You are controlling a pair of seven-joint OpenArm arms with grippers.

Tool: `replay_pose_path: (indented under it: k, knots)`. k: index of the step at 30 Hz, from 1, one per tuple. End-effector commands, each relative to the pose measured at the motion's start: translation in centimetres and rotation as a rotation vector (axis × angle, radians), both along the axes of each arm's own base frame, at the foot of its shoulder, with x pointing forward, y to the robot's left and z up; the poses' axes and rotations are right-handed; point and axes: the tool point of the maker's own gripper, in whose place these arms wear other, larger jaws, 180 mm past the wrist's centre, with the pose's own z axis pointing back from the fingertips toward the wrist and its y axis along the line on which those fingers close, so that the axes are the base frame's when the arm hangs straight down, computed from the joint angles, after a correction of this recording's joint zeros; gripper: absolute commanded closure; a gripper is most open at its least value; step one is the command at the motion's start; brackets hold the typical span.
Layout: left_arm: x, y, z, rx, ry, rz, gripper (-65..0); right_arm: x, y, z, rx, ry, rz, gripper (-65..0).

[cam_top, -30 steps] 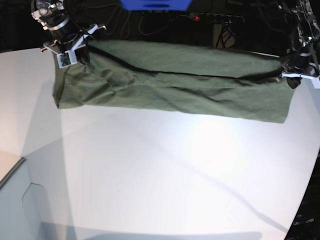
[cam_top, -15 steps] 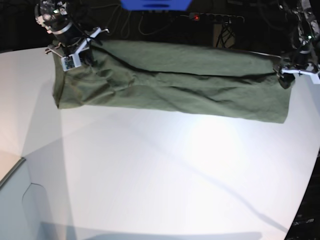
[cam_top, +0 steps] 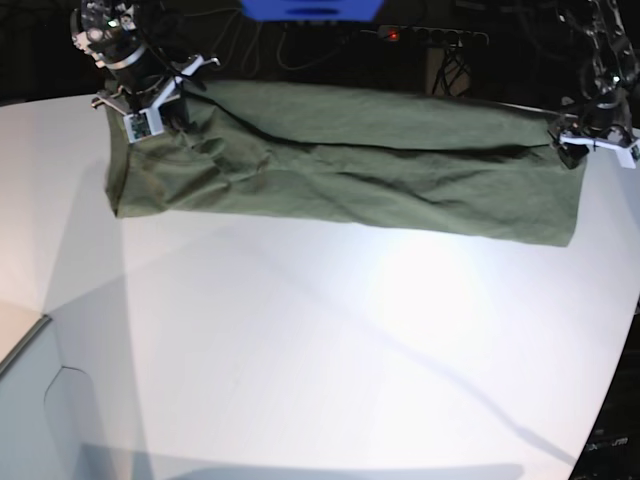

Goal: Layout the t-shirt on the table in an organized manner, then fold the t-shirt properly
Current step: 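Lift the folded edge with both grippers and fold it over again, then grasp the shirt end with the left gripper and fold it toward the right gripper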

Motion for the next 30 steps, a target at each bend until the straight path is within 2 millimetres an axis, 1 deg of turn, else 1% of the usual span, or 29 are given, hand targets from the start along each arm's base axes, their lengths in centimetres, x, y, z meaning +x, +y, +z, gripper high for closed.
replay_pose_path:
  k: [1, 5, 6, 9, 11, 13, 14, 16, 17, 19, 21, 22, 23, 25, 28, 30]
  knots:
    - [1.2, 0.7, 1.2, 0.035, -0.037, -0.011, -34.7, 0.5, -0.1, 0.8, 0.008, -0.034, -0.005, 0.0]
    - [1.2, 0.9, 1.1, 0.075, -0.010, -0.032, -22.7, 0.5, -0.1, 0.8, 0.008, -0.034, -0.005, 0.0]
    - [1.3, 0.8, 1.1, 0.078, -0.007, -0.037, -20.9, 0.5, -0.1, 0.8, 0.008, -0.034, -0.005, 0.0]
    - [1.4, -0.5, 0.2, 0.068, 0.019, -0.080, -16.6, 0.5, -0.1, 0.8, 0.008, -0.034, -0.005, 0.0]
    - [1.0, -0.7, -0.7, 0.057, 0.044, -0.086, -14.2, 0.5, -0.1, 0.8, 0.008, -0.034, -0.005, 0.0]
    - [1.1, -0.7, -1.2, 0.044, 0.051, -0.078, -11.7, 0.5, -0.1, 0.8, 0.007, -0.034, -0.006, 0.0]
    - [0.9, -0.7, -1.6, 0.037, 0.060, -0.074, -9.3, 0.5, -0.1, 0.8, 0.007, -0.034, -0.006, 0.0]
    - [0.9, -0.8, -1.7, 0.034, 0.063, -0.072, -1.1, 0.5, -0.3, 0.8, 0.005, -0.034, -0.009, 0.0]
    - [0.9, -0.8, -1.7, 0.034, 0.063, -0.072, 0.0, 0.5, -0.3, 0.8, 0.004, -0.034, -0.010, 0.0]
    - [0.9, -0.8, -1.6, 0.034, 0.059, -0.072, -1.1, 0.5, -0.3, 0.8, 0.004, -0.034, -0.010, 0.0]
    - [1.5, -0.9, -0.8, 0.043, 0.034, -0.078, -0.4, 1.2, -0.3, 1.0, 0.004, -0.048, -0.010, 0.0]
    - [2.1, -0.9, 0.0, 0.054, 0.011, -0.084, -0.4, 1.3, -0.4, 0.9, 0.004, -0.048, -0.012, 0.0]
    - [2.6, -0.9, 0.9, 0.067, -0.013, -0.092, -0.4, 1.2, -0.4, 0.6, 0.006, -0.039, -0.014, 0.0]
    - [2.9, -1.0, 2.4, 0.094, -0.042, -0.111, -0.4, 1.5, -0.4, 0.2, 0.011, -0.036, -0.018, 0.0]
    - [4.2, -1.4, 4.9, 0.129, -0.103, -0.139, -0.4, 1.4, -0.5, -0.5, 0.016, -0.018, -0.024, 0.0]
    - [4.4, -2.0, 6.0, 0.140, -0.131, -0.150, -0.4, 1.6, -0.4, -0.7, 0.019, -0.017, -0.024, 0.0]
